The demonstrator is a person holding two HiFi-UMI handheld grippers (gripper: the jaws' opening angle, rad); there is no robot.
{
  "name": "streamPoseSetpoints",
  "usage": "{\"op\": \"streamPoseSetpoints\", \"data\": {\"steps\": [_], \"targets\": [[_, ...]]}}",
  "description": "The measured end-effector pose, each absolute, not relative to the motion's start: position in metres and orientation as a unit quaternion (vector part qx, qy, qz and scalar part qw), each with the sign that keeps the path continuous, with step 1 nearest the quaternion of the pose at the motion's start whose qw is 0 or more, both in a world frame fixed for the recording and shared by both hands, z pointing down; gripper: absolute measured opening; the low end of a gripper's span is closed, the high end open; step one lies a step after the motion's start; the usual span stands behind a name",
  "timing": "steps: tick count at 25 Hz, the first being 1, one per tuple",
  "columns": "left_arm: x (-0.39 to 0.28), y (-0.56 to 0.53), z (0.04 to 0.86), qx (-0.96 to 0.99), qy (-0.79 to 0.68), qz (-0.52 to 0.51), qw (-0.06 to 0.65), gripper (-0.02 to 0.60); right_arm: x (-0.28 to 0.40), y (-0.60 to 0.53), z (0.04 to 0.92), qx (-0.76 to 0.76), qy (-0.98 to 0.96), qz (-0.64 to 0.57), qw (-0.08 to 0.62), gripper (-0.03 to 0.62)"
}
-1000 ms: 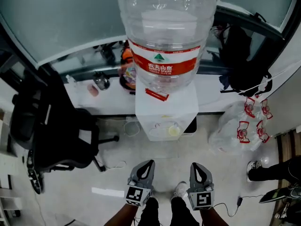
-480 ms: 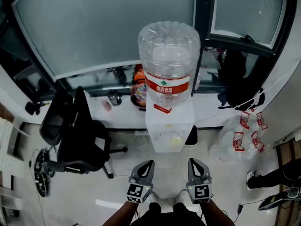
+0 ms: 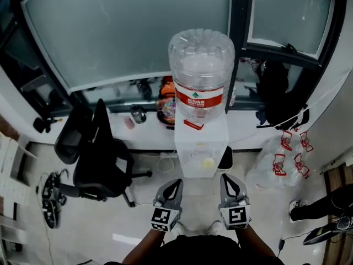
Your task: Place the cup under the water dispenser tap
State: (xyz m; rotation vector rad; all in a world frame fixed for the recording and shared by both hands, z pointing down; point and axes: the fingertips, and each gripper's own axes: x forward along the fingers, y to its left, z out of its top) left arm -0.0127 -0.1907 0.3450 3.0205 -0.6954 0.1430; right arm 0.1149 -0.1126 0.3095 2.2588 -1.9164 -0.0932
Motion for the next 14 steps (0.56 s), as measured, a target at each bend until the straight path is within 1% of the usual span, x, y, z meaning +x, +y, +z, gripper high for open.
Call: {"op": "streamPoseSetpoints", "data": {"steps": [14], "targets": [[-0.014, -0.183, 0.343, 0.975, -0.216, 0.053, 0.010, 0.015, 0.096, -0.116, 0.311, 0.737, -0.668, -0.033, 0.093, 0.002]]}}
